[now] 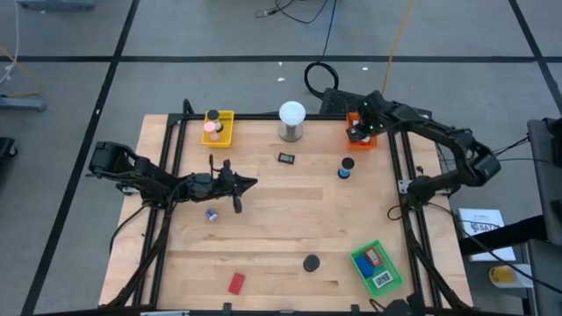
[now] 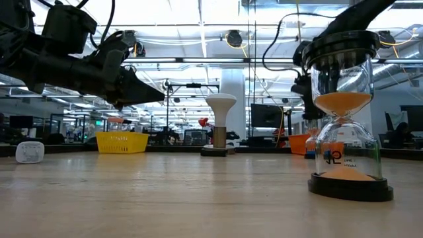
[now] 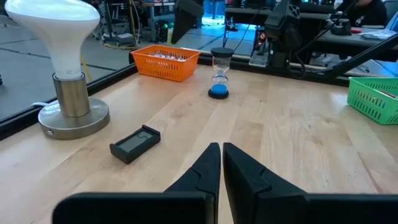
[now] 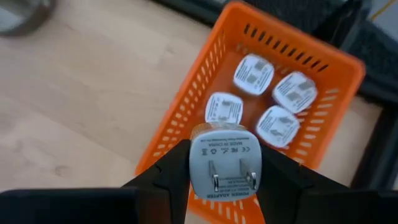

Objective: Pick & Place Office items
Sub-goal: Put the green charger adaptor into the orange bin

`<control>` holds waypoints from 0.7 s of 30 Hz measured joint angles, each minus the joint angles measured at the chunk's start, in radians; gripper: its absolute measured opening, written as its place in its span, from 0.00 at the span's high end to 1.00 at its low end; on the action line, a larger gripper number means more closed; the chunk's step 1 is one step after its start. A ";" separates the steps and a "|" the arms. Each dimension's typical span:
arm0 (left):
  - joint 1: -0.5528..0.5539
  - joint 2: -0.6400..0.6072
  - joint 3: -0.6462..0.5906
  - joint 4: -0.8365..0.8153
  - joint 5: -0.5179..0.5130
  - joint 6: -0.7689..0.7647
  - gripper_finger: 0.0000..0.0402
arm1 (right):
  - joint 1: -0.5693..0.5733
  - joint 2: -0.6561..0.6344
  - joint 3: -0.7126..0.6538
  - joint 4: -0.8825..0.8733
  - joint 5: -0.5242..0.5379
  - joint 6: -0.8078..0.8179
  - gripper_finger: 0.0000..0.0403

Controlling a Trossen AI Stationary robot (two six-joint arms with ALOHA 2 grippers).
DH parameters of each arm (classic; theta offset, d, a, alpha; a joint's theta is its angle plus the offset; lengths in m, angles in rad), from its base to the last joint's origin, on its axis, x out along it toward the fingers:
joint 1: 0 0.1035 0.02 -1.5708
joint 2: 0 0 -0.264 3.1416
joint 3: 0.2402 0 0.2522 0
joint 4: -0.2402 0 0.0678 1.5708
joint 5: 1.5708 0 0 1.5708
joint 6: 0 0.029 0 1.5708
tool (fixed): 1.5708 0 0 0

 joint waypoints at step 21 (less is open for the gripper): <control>0.000 0.000 0.000 -0.006 0.000 -0.004 0.94 | 0.008 0.192 -0.005 0.050 -0.012 0.052 0.67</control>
